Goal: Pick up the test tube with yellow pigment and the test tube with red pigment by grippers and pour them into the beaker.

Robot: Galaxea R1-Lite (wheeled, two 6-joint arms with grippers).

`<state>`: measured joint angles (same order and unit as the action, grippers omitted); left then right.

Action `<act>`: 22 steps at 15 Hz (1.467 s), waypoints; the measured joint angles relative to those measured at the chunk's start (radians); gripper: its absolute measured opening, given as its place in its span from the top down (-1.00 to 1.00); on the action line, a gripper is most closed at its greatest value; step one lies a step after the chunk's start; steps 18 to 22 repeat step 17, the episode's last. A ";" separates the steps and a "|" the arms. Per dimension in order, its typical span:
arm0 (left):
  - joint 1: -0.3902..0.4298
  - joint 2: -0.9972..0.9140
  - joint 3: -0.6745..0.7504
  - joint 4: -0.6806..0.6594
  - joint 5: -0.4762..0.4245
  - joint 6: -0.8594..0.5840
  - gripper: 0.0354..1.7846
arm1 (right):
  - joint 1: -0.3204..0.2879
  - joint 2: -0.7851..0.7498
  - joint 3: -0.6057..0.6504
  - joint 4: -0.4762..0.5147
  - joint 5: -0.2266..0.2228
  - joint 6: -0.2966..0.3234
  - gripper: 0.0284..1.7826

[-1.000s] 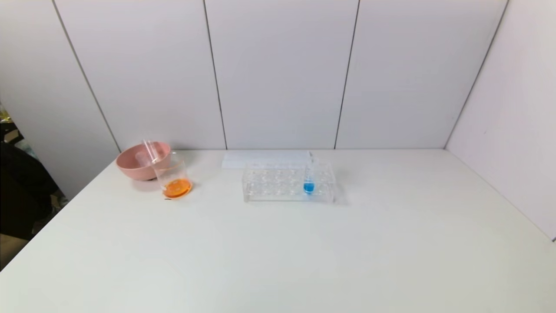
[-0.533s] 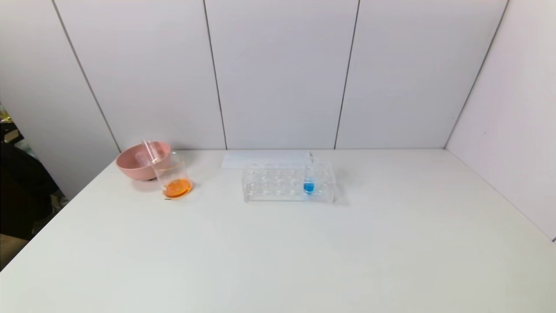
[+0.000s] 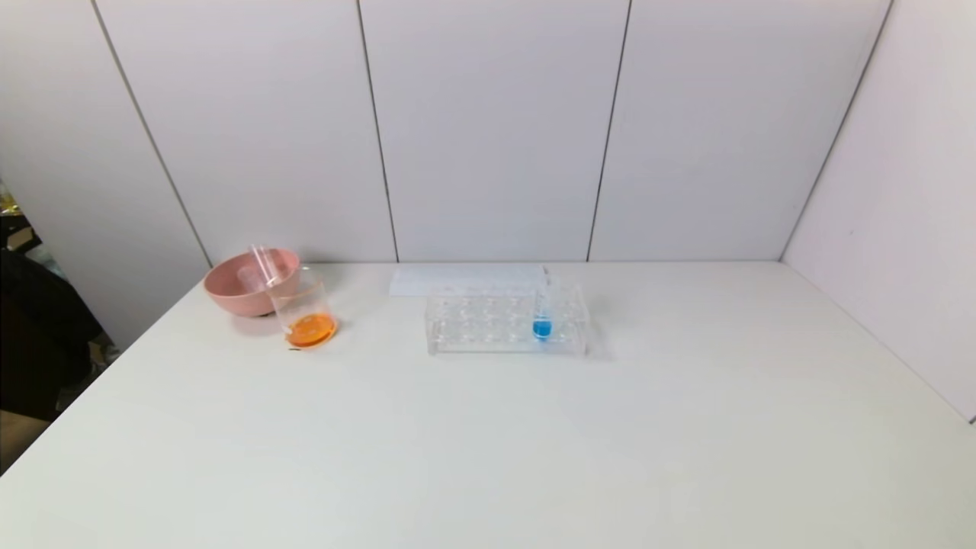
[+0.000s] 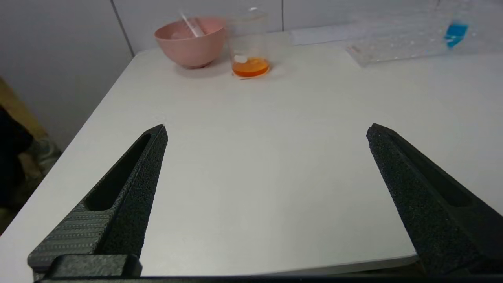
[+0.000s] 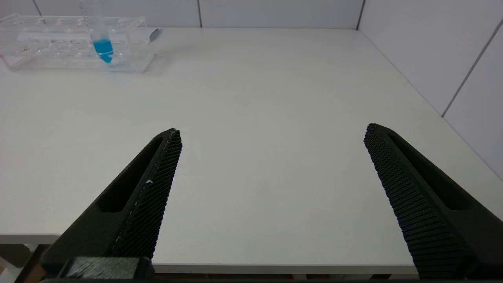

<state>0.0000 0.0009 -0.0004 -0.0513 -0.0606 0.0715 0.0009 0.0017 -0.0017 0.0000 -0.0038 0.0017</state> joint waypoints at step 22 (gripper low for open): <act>0.000 -0.001 0.000 0.047 0.018 -0.004 -0.99 | -0.001 0.000 0.000 0.000 0.000 0.001 -0.91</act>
